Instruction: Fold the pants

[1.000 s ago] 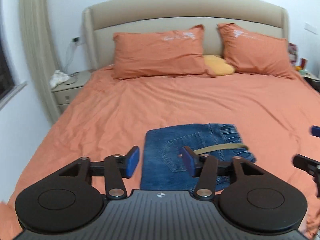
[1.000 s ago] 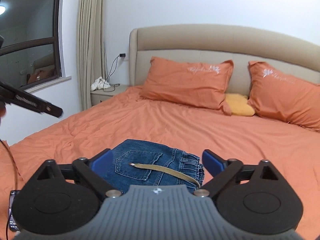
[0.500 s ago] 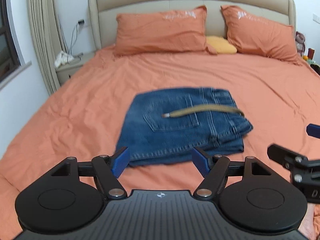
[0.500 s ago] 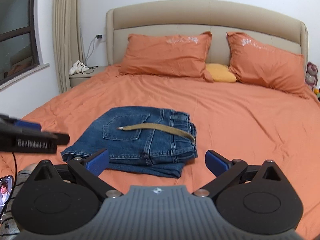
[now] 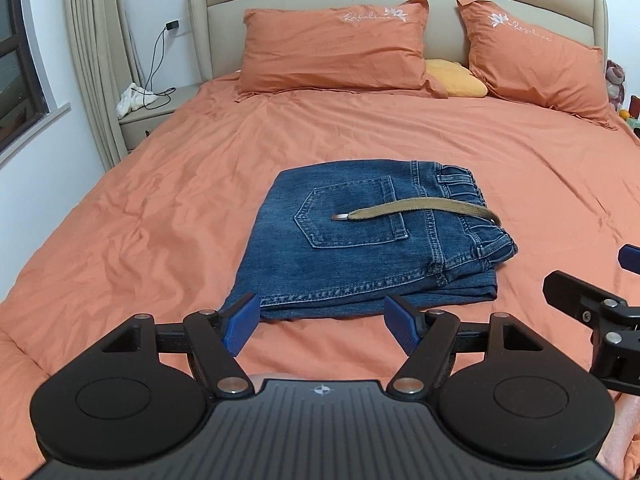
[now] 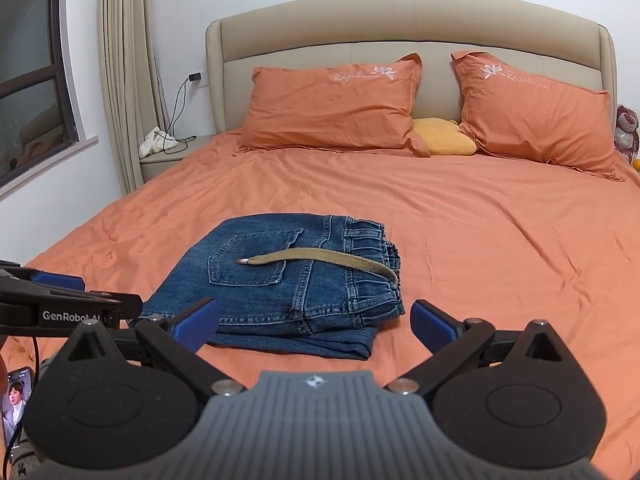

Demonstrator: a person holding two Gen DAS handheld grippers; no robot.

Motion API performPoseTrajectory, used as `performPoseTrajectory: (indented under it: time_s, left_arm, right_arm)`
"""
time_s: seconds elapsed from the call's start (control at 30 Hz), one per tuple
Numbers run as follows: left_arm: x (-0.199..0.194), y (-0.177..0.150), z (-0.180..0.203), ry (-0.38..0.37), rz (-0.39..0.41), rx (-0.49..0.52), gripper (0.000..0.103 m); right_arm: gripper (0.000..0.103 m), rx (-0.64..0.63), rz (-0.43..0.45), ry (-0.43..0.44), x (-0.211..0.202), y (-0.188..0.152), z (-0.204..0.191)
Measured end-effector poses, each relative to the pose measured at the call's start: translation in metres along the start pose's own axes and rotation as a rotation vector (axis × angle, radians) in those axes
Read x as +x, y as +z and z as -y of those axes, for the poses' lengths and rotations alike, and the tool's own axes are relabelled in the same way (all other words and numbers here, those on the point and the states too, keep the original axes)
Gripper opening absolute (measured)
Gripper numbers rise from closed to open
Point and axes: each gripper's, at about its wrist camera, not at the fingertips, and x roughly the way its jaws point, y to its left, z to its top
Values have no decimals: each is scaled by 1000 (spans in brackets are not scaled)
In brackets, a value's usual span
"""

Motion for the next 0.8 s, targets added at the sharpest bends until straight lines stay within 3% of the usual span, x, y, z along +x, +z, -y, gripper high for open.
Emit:
performPoseTrajectory:
  time_s: [0.8]
  left_arm:
    - [-9, 3, 5, -10, 12, 13, 83]
  right_arm:
    - [98, 7, 20, 32, -12, 7, 4]
